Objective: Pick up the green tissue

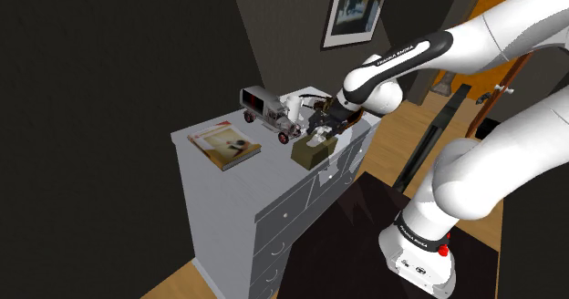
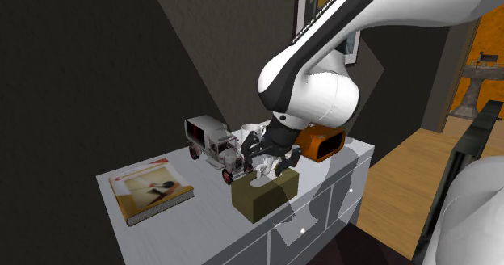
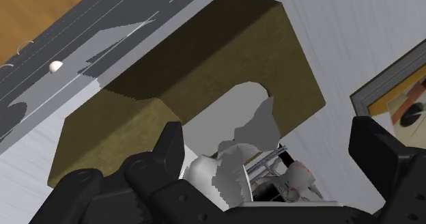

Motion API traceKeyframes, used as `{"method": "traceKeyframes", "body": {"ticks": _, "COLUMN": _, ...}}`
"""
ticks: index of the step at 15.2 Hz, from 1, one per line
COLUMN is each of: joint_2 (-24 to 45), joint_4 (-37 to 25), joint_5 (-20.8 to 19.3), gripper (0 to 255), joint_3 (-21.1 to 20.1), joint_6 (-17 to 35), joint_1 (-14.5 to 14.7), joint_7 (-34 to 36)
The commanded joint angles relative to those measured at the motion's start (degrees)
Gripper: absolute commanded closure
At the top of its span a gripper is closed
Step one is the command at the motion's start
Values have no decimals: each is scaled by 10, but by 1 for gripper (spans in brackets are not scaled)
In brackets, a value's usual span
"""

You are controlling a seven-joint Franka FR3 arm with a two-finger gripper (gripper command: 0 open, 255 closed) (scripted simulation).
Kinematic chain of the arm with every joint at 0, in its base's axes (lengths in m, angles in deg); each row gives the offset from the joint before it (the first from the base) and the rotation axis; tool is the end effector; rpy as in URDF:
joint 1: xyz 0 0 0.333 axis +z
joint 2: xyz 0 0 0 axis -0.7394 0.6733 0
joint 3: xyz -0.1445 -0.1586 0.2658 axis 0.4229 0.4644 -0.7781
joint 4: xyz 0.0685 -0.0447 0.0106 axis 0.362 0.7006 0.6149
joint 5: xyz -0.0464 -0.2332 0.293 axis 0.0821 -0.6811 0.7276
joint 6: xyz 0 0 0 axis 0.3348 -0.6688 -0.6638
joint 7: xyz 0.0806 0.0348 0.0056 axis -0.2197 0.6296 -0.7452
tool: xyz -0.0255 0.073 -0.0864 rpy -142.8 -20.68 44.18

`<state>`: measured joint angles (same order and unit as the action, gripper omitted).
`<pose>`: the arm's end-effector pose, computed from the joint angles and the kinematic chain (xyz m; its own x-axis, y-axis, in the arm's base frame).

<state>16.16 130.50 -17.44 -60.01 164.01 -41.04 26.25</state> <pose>0.3508 -0.0790 0.3544 0.8276 -0.5373 0.1624 -0.4572 -0.8132 -0.3601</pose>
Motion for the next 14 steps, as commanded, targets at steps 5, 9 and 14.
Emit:
{"method": "traceKeyframes", "body": {"ticks": 5, "joint_2": 11, "joint_4": 5, "joint_5": 15, "gripper": 255, "joint_3": 8, "joint_6": 17, "joint_1": 12, "joint_7": -12}}
{"method": "traceKeyframes", "body": {"ticks": 9, "joint_2": 13, "joint_4": 4, "joint_5": 16, "gripper": 255, "joint_3": 9, "joint_6": 17, "joint_1": 13, "joint_7": -14}}
{"method": "traceKeyframes", "body": {"ticks": 14, "joint_2": -6, "joint_4": 1, "joint_5": -5, "gripper": 255, "joint_3": -4, "joint_6": -3, "joint_1": -4, "joint_7": 6}}
